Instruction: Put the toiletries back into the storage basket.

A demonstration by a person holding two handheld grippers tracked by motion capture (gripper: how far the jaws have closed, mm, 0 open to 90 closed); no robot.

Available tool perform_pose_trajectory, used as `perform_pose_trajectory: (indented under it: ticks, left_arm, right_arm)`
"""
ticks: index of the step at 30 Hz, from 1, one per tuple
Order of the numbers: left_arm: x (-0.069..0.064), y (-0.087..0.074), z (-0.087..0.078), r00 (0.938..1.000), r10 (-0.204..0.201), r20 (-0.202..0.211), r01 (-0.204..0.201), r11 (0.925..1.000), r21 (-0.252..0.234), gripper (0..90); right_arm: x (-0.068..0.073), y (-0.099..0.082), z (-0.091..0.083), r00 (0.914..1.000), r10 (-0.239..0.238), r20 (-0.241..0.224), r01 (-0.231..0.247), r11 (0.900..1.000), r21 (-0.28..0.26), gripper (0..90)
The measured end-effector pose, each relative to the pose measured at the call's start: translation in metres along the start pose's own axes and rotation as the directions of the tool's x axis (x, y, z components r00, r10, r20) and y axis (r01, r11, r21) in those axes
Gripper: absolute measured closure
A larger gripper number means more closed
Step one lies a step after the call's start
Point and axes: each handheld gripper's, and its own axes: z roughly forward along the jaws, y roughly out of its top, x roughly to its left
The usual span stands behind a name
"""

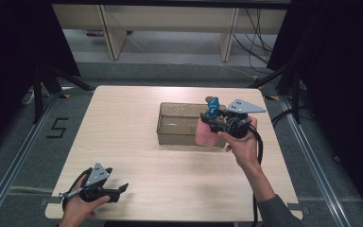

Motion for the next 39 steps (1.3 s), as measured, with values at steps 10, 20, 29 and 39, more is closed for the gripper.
perform_pose_trajectory:
  ticks: [10, 20, 29, 39]
  left_arm:
    - [0.000, 0.001, 0.000, 1.0000, 0.007, 0.001, -0.007, 1.0000, -0.003, 16.2]
    - [0.002, 0.001, 0.000, 0.9997, 0.026, -0.002, -0.026, 0.9996, -0.008, 16.2]
    - [0.000, 0.001, 0.000, 1.0000, -0.004, 0.004, 0.004, 1.0000, -0.008, 16.2]
    - [-0.001, 0.000, 0.001, 0.9998, -0.018, 0.010, 0.018, 0.9996, -0.021, 16.3]
  right_arm:
    - [-0.015, 0.006, 0.001, 0.9992, 0.014, 0.037, -0.014, 0.9999, -0.009, 53.5]
    - [-0.034, 0.010, 0.014, 0.9942, 0.040, 0.099, -0.039, 0.9991, -0.013, 53.5]
    - [-0.050, 0.002, 0.024, 0.9891, 0.054, 0.137, -0.054, 0.9985, -0.004, 53.5]
    - [-0.060, -0.009, 0.033, 0.9834, 0.077, 0.164, -0.081, 0.9965, 0.022, 53.5]
